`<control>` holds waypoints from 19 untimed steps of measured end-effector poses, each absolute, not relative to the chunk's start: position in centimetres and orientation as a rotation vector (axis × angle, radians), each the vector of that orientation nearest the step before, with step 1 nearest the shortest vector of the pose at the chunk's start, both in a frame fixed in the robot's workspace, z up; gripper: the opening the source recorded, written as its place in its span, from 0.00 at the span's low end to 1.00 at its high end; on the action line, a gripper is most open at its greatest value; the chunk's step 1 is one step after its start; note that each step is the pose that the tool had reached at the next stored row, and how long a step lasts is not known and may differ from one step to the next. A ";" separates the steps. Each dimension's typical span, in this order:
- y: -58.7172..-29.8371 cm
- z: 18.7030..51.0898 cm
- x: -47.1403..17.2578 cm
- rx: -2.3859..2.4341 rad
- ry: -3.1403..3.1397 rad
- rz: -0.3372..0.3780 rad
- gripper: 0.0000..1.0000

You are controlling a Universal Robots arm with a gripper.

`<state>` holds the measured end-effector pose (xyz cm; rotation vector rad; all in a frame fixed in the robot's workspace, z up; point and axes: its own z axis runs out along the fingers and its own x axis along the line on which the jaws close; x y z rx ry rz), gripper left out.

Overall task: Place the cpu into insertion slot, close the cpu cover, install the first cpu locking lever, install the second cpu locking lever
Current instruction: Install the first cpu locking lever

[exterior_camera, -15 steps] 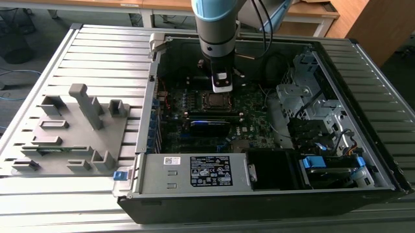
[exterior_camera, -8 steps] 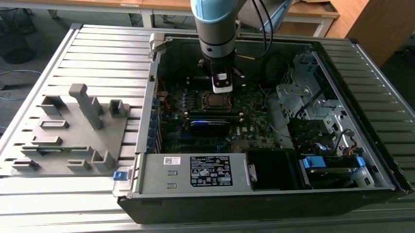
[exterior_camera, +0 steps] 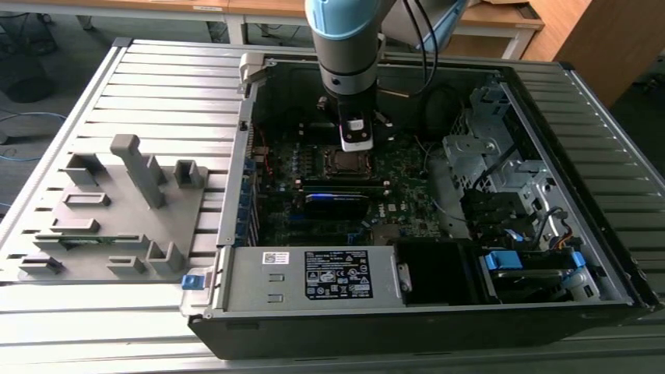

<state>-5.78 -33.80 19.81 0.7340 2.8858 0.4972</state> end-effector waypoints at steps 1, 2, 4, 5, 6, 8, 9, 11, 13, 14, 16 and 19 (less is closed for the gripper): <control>-33.8 19.8 -5.8 0.733 2.884 0.499 0.11; -33.8 19.8 -5.8 0.732 2.881 0.502 0.11; -33.8 19.7 -5.8 0.728 2.875 0.507 0.11; -33.8 19.7 -5.8 0.728 2.874 0.508 0.11; -33.8 19.7 -5.8 0.728 2.874 0.508 0.11; -33.8 19.7 -5.8 0.728 2.874 0.507 0.11; -33.8 19.7 -5.8 0.728 2.874 0.508 0.11; -33.8 19.6 -5.8 0.728 2.872 0.508 0.11; -33.8 19.4 -5.8 0.726 2.871 0.509 0.11; -33.8 19.4 -5.9 0.726 2.870 0.509 0.11; -33.8 19.3 -5.9 0.725 2.869 0.509 0.11; -33.8 19.2 -5.9 0.725 2.868 0.509 0.11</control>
